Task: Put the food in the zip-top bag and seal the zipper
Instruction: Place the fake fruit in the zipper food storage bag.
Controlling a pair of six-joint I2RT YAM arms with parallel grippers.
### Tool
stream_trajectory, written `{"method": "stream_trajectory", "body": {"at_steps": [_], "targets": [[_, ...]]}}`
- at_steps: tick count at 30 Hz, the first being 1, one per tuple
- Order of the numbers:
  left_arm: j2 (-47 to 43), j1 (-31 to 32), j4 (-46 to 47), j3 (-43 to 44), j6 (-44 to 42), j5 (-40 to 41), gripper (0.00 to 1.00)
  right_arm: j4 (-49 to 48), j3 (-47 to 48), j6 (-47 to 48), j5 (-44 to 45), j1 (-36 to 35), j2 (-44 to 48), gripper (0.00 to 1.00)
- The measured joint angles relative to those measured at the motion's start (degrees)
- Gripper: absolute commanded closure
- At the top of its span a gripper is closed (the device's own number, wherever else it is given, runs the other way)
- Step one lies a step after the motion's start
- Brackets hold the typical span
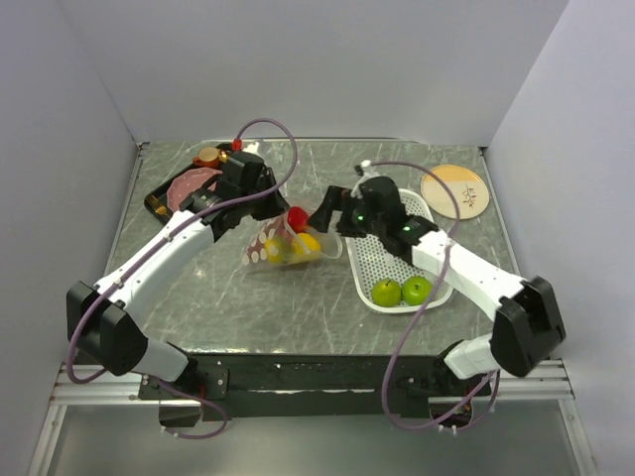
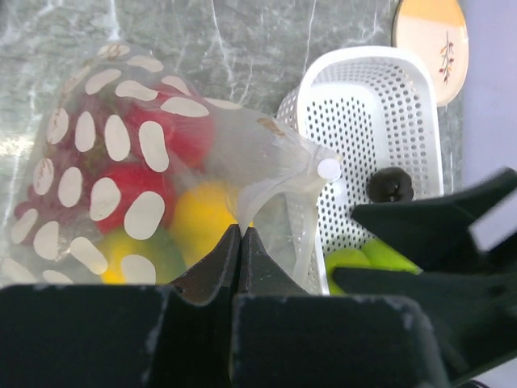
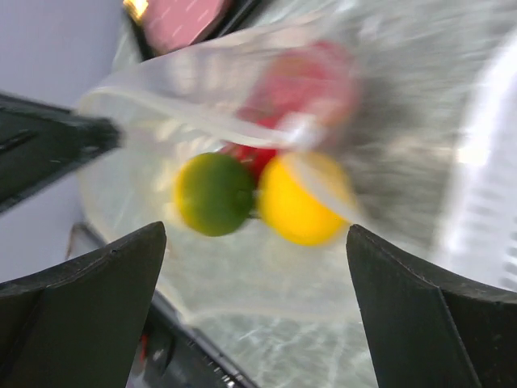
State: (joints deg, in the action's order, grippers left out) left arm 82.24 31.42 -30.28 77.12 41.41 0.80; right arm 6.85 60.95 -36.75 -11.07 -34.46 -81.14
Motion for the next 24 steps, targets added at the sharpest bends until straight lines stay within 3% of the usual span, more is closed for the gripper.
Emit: {"method": "stream_trajectory", "body": {"at_steps": [9,14,24], "targets": [[-4.5,0.0,-0.5,-0.5,-0.5,5.5,0.99,11.5,-4.5,2.7,14.4,10.3,11.2,0.00],[2.5,0.1,-3.3,4.7,-1.6,4.3,0.99,20.4,-5.2,2.3,24.4,11.0,7.7,0.00],[3.6,0.2,-2.0,0.7,-1.8,-2.4,0.99,26.1,-6.7,-0.6,33.0,14.2,-0.1,0.00]]}}
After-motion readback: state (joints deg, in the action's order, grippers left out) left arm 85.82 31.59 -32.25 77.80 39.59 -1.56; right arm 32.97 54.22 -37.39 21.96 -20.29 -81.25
